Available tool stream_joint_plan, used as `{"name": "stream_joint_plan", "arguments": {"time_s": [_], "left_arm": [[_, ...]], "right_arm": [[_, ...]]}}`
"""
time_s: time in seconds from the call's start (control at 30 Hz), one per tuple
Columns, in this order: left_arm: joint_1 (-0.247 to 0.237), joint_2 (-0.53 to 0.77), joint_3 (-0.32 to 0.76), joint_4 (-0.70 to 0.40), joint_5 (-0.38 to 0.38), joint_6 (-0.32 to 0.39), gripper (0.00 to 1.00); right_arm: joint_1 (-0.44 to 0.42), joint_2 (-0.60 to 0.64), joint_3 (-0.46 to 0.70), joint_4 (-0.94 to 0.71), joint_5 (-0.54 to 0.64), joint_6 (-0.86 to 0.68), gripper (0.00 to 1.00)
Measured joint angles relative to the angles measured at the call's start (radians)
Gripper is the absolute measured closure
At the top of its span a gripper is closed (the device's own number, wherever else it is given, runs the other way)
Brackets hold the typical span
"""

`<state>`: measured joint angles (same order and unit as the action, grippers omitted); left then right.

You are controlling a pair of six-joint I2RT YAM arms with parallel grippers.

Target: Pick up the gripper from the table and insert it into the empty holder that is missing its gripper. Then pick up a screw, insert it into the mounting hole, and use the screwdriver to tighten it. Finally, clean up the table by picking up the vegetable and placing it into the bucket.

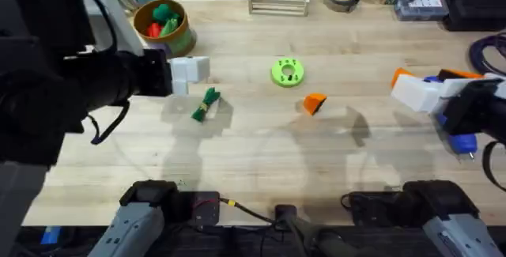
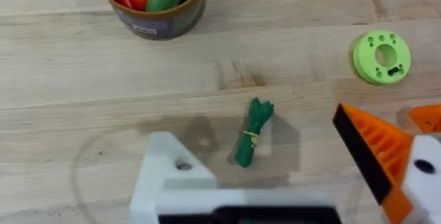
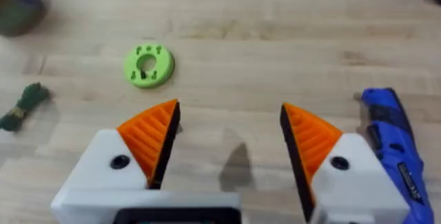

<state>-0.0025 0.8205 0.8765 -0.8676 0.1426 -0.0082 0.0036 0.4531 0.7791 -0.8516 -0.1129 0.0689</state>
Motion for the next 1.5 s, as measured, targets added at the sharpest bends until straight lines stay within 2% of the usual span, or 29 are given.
{"name": "stream_joint_plan", "arguments": {"time_s": [0.47, 0.73, 0.9, 0.93, 0.97, 1.13, 1.17, 1.2, 1.23, 1.4, 1.43, 1.5], "left_arm": [[0.0, 0.141, 0.001, -0.003, 0.021, 0.0, 0.007], [0.0, 0.359, 0.002, 0.018, 0.035, 0.0, 0.006], [-0.025, 0.463, 0.002, 0.057, 0.04, -0.001, 0.016], [-0.035, 0.477, 0.002, 0.068, 0.042, -0.002, 0.084], [-0.045, 0.486, 0.002, 0.076, 0.043, -0.006, 0.213], [-0.081, 0.501, 0.002, 0.1, 0.046, -0.004, 0.956], [-0.084, 0.5, 0.002, 0.102, 0.047, -0.003, 0.983], [-0.085, 0.5, 0.002, 0.102, 0.048, -0.003, 0.982], [-0.085, 0.498, 0.002, 0.104, 0.047, -0.001, 0.856], [-0.085, 0.451, 0.002, 0.113, 0.048, -0.003, 0.088], [-0.085, 0.432, 0.002, 0.117, 0.048, -0.006, 0.027], [-0.085, 0.389, 0.002, 0.125, 0.048, -0.007, 0.007]], "right_arm": [[0.0, 0.025, 0.023, -0.061, -0.125, 0.021, 0.117], [0.0, 0.025, 0.023, -0.06, -0.132, 0.032, 0.116], [0.0, 0.025, 0.023, -0.047, -0.132, 0.032, 0.117], [0.0, 0.024, 0.023, -0.047, -0.132, 0.032, 0.116], [0.0, 0.025, 0.023, -0.047, -0.132, 0.032, 0.117], [0.0, 0.025, 0.023, -0.047, -0.132, 0.032, 0.116], [0.0, 0.024, 0.023, -0.047, -0.132, 0.032, 0.117], [0.0, 0.025, 0.023, -0.047, -0.132, 0.032, 0.116], [0.0, 0.024, 0.023, -0.047, -0.132, 0.032, 0.116], [0.0, 0.025, 0.023, -0.047, -0.132, 0.032, 0.117], [0.0, 0.025, 0.023, -0.047, -0.132, 0.033, 0.116], [0.0, 0.025, 0.023, -0.047, -0.132, 0.033, 0.117]]}}
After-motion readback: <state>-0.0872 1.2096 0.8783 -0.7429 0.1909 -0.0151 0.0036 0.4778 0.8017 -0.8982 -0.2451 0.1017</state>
